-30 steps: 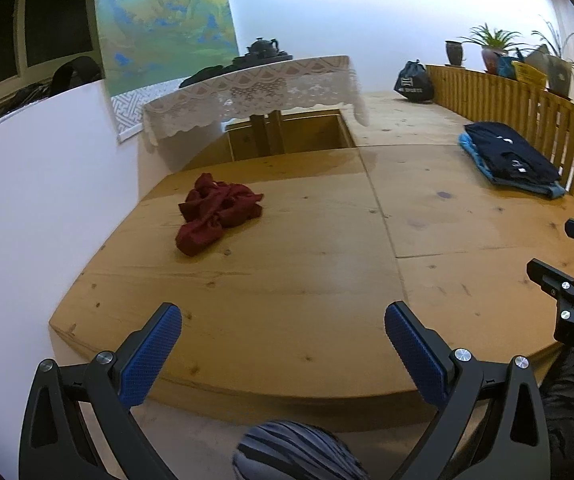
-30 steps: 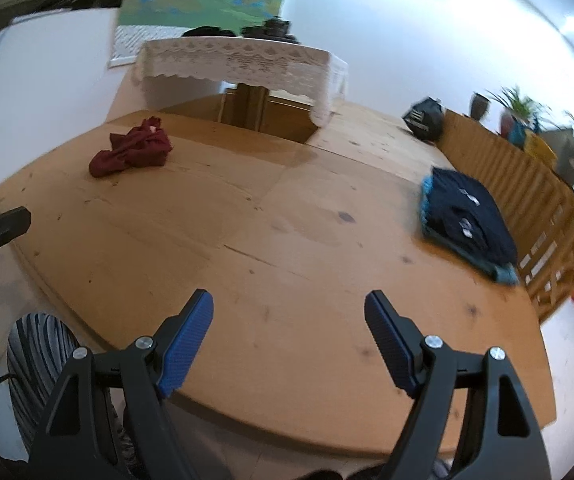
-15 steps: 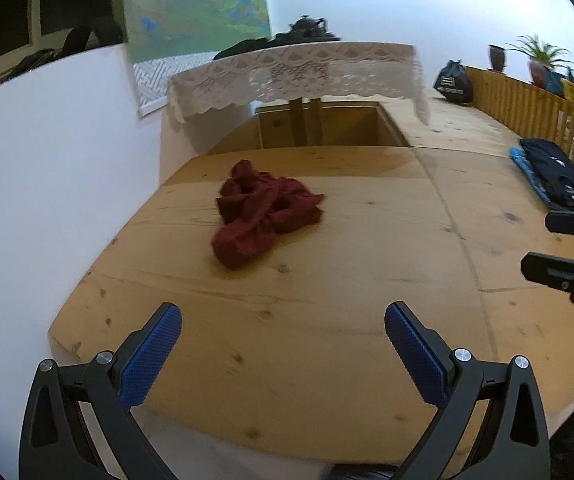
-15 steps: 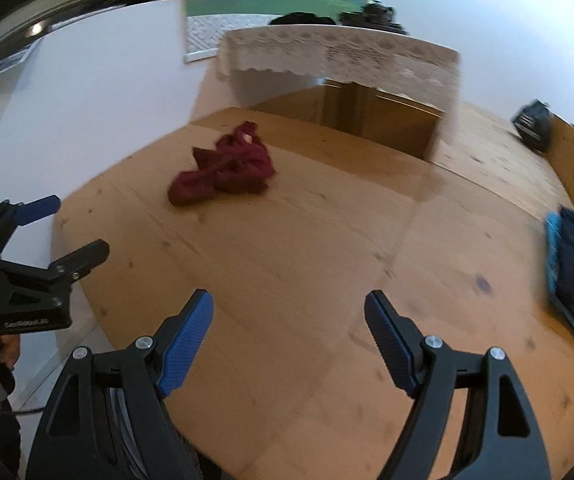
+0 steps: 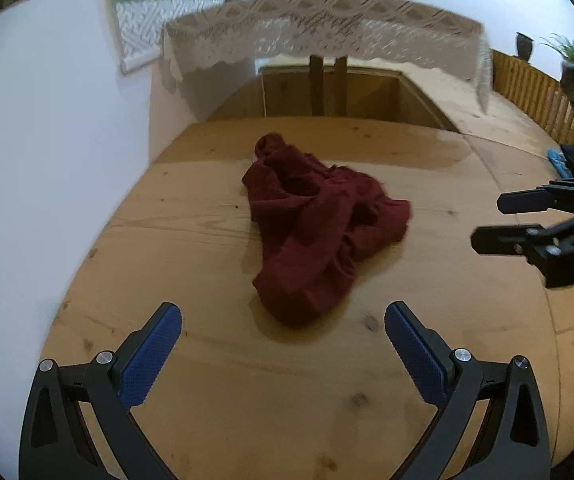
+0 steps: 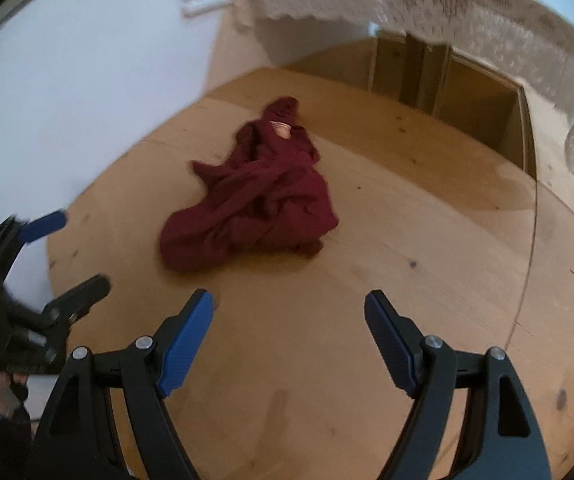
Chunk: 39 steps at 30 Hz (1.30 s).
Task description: Fold clothes
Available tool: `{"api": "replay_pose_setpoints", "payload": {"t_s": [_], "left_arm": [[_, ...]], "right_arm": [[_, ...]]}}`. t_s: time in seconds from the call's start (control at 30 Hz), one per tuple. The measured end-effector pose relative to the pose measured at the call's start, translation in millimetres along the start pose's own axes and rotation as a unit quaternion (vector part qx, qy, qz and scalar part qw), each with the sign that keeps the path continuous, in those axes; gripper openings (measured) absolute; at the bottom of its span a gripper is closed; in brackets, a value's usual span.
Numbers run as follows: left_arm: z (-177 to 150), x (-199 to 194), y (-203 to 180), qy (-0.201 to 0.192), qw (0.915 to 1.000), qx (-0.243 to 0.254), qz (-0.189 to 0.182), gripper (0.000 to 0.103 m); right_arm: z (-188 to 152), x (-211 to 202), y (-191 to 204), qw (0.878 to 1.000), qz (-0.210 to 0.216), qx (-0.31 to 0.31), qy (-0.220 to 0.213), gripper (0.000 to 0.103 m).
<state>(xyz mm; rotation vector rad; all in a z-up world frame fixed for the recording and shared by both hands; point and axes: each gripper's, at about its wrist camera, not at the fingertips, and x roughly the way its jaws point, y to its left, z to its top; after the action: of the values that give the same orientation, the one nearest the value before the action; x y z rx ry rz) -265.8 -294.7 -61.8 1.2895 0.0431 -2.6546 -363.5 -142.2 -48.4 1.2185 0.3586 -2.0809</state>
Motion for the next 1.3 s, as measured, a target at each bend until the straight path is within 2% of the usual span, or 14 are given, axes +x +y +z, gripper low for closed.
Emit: {"api": "replay_pose_setpoints", "payload": {"t_s": [0.13,0.4,0.53,0.63,0.77,0.8,0.83,0.9,0.93,0.97,1.07,1.17,1.3], "left_arm": [[15,33,12,0.022,0.9997,-0.005,-0.01,0.102],[26,86,18,0.058,0.9973,-0.022,-0.039,0.1],[28,104,20,0.073,0.9956,-0.027,-0.052,0.092],[26,107,19,0.077,0.9948,-0.024,-0.062,0.079],[25,112,17,0.088,0.9924,-0.025,-0.082,0.046],[24,114,16,0.092,0.9912,-0.024,-0.092,0.043],[23,114,14,0.093,0.9908,-0.022,-0.096,0.038],[21,113,11,0.09,0.9908,-0.016,-0.1,0.035],[21,113,10,0.09,0.9904,-0.015,-0.104,0.03],[21,112,10,0.09,0.9898,-0.02,-0.109,0.028],[19,109,7,0.089,0.988,-0.029,-0.123,0.021],[11,96,-11,0.093,0.9862,-0.01,-0.137,0.019],[-5,70,-47,0.1,0.9777,0.022,-0.183,0.019]], "right_arm": [[33,41,-8,0.999,-0.035,0.006,0.016,0.078],[65,98,-15,0.997,-0.007,0.05,0.062,0.078],[66,113,-13,0.994,0.015,0.065,0.086,0.078],[64,124,-7,0.992,0.033,0.056,0.105,0.078],[57,129,2,0.993,0.033,0.042,0.104,0.078],[55,129,3,0.993,0.036,0.042,0.1,0.078],[52,128,4,0.994,0.039,0.041,0.097,0.075],[48,122,5,0.994,0.046,0.036,0.093,0.059],[46,120,5,0.994,0.049,0.033,0.091,0.04],[43,117,6,0.994,0.052,0.03,0.089,0.031],[36,110,8,0.994,0.062,0.022,0.083,0.02],[23,94,5,0.994,0.071,0.012,0.079,0.018],[-14,48,-29,0.994,0.079,0.025,0.07,0.017]]}}
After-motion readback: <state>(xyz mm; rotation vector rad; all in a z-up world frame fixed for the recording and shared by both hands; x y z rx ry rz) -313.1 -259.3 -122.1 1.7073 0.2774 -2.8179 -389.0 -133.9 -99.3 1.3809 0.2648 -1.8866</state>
